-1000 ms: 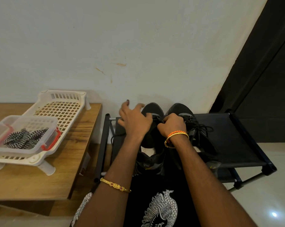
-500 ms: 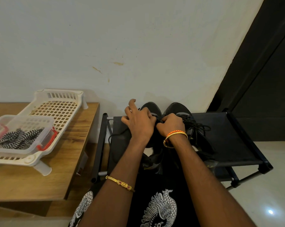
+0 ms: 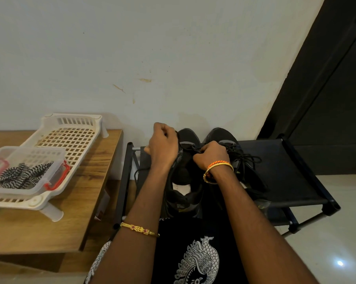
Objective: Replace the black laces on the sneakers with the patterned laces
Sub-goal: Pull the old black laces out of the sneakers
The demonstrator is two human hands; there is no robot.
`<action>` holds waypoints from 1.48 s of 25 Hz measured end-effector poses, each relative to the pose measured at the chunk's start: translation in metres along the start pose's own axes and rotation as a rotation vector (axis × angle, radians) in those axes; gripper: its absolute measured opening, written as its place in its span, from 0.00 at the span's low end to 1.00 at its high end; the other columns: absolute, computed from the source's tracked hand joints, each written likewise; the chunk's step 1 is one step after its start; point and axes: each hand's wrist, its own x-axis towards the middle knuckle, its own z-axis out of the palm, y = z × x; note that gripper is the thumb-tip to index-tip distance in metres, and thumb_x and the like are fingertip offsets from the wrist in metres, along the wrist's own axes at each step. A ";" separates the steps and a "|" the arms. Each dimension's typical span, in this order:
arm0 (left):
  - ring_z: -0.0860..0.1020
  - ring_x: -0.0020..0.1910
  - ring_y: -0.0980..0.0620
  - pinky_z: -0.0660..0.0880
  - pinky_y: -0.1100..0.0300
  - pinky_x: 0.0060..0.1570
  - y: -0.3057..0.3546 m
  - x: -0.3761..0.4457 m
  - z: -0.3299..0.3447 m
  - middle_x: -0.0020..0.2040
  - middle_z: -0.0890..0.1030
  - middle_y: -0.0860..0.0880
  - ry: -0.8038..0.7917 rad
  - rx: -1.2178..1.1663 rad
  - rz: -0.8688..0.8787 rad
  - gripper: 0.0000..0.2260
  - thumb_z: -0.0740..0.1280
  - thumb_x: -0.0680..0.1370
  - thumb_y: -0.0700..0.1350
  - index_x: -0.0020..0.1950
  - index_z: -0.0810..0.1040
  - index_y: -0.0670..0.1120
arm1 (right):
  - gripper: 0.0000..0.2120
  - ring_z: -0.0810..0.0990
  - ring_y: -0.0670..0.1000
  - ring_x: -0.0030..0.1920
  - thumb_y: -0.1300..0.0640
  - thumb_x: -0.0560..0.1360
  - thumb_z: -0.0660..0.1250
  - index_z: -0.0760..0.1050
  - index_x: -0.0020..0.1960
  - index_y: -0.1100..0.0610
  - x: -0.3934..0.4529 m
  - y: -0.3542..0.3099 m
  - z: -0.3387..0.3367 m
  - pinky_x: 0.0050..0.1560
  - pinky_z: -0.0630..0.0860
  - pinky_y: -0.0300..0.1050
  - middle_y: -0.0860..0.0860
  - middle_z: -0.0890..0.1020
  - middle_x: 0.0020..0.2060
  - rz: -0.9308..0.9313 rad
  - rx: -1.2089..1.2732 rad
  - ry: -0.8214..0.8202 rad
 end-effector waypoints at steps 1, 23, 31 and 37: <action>0.74 0.52 0.49 0.66 0.46 0.61 0.001 -0.001 0.002 0.46 0.76 0.56 -0.085 0.113 0.031 0.04 0.59 0.79 0.46 0.47 0.70 0.55 | 0.09 0.77 0.55 0.38 0.57 0.69 0.67 0.81 0.46 0.61 0.001 0.001 0.000 0.38 0.71 0.41 0.55 0.79 0.37 -0.001 0.008 -0.006; 0.65 0.67 0.49 0.57 0.47 0.64 0.005 -0.015 -0.009 0.70 0.63 0.49 -0.336 0.520 0.086 0.04 0.65 0.76 0.48 0.42 0.76 0.51 | 0.10 0.80 0.56 0.42 0.57 0.69 0.67 0.79 0.46 0.62 0.004 0.001 0.002 0.40 0.75 0.43 0.56 0.81 0.40 0.059 0.003 -0.021; 0.66 0.67 0.38 0.64 0.40 0.67 -0.010 0.006 -0.058 0.70 0.62 0.39 0.379 0.055 -0.373 0.29 0.66 0.73 0.48 0.71 0.60 0.43 | 0.09 0.78 0.50 0.45 0.56 0.73 0.68 0.81 0.51 0.58 0.002 -0.010 -0.006 0.54 0.77 0.46 0.51 0.81 0.43 -0.132 0.180 0.069; 0.64 0.69 0.42 0.59 0.42 0.66 0.001 -0.021 -0.020 0.67 0.68 0.44 -0.352 0.507 -0.161 0.22 0.64 0.71 0.53 0.64 0.72 0.47 | 0.13 0.78 0.59 0.53 0.64 0.72 0.65 0.82 0.54 0.58 0.016 -0.022 0.009 0.57 0.76 0.51 0.59 0.77 0.56 -0.289 -0.114 -0.042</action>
